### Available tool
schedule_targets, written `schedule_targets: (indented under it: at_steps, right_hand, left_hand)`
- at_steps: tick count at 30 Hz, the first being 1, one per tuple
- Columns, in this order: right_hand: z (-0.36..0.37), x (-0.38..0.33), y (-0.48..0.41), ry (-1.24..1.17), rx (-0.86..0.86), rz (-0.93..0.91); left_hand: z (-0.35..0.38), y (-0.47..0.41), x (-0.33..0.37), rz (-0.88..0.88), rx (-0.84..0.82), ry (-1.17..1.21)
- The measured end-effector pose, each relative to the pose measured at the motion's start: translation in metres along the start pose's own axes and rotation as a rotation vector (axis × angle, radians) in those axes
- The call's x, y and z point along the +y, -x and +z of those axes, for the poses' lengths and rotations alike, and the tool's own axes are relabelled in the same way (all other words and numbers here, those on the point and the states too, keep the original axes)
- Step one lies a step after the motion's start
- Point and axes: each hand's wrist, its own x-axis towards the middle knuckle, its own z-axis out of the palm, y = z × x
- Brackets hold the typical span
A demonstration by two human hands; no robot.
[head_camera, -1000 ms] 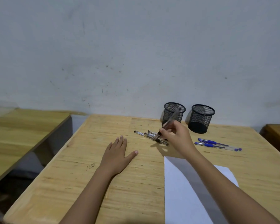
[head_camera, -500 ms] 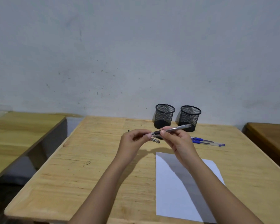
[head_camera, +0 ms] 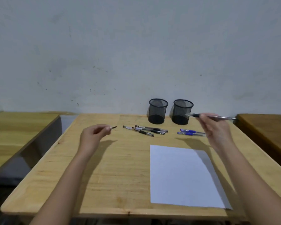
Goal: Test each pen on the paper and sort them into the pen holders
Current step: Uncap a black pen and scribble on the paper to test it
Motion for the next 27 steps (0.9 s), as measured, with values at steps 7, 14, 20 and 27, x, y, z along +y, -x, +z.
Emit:
schedule_targets:
  at_steps: [7,14,20,27]
  right_hand:
    - [0.024,0.055,0.019,0.295,-0.085,0.130]
    - [0.027,0.061,0.021,0.152,-0.147,0.218]
    - [0.031,0.075,0.019,0.288,-0.091,0.202]
    - [0.046,0.083,0.016,0.217,-0.051,0.233]
  left_hand:
    - [0.068,0.015,-0.038,0.048,-0.191,-0.242]
    - [0.075,0.005,-0.047,0.162,-0.163,-0.412]
    - [0.078,0.011,-0.042,0.206,-0.121,-0.521]
    - [0.093,0.056,-0.015,0.266,-0.585,-0.496]
